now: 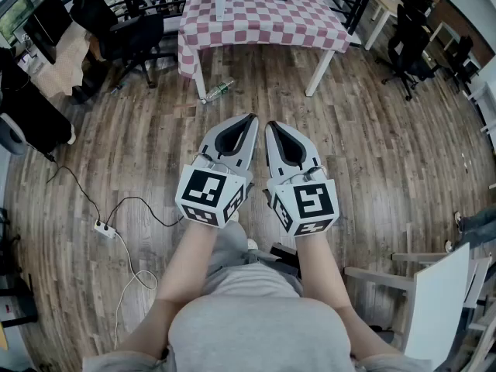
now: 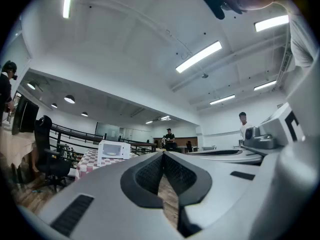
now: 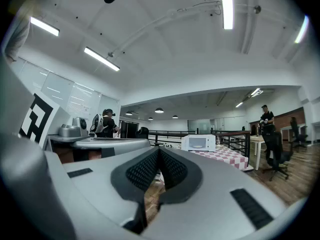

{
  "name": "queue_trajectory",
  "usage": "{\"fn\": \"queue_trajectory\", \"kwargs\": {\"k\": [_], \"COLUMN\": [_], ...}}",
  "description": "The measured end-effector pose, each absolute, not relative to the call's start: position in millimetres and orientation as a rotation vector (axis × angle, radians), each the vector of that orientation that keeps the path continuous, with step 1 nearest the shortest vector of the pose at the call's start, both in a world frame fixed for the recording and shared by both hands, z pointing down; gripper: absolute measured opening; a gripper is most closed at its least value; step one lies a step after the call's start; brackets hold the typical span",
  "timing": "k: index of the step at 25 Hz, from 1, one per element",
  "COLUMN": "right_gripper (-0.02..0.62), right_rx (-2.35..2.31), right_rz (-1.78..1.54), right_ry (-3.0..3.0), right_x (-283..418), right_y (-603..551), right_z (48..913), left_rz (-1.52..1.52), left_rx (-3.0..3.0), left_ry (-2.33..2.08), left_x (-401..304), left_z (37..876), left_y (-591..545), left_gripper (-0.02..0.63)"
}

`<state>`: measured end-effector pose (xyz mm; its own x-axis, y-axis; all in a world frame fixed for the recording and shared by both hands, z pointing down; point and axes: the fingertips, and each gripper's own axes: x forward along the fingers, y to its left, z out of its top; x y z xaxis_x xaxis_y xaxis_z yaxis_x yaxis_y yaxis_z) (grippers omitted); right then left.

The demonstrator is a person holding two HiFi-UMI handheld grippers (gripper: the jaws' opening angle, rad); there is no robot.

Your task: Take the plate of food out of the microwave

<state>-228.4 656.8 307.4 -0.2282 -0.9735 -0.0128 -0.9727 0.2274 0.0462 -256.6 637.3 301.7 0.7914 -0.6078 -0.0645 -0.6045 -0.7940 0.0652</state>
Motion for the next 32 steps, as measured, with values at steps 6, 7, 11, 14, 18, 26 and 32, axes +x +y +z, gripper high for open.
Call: {"fn": "queue_trajectory", "kwargs": {"k": [6,7,11,14,18,26,32], "right_gripper": [0.025,0.025,0.025,0.025,0.025,0.025,0.025], "right_rx": [1.964,1.967,2.007,2.009,1.986,1.996,1.992], "right_rz": [-0.069,-0.067,-0.054,-0.071,-0.082,-0.060,-0.053], "right_ry": [-2.421,-2.415,-2.449,-2.464,-2.456,-2.429,-2.420], "right_x": [-225,-224,-217,-216,-215,-201,-190], "right_y": [661,660,651,639,621,568,519], "right_z": [308,309,308,307,309,313,317], "left_rz": [-0.124,-0.125,-0.118,-0.114,-0.113,-0.114,-0.115], "left_rx": [2.936,2.938,2.933,2.923,2.922,2.920,2.928], "left_ry": [-0.982,-0.981,-0.980,-0.987,-0.984,-0.949,-0.933], "left_x": [-255,-254,-251,-251,-246,-231,-218], "left_z": [302,302,305,308,309,310,311], "left_y": [640,640,630,616,596,542,494], "left_gripper": [0.003,0.003,0.003,0.003,0.003,0.003,0.003]}}
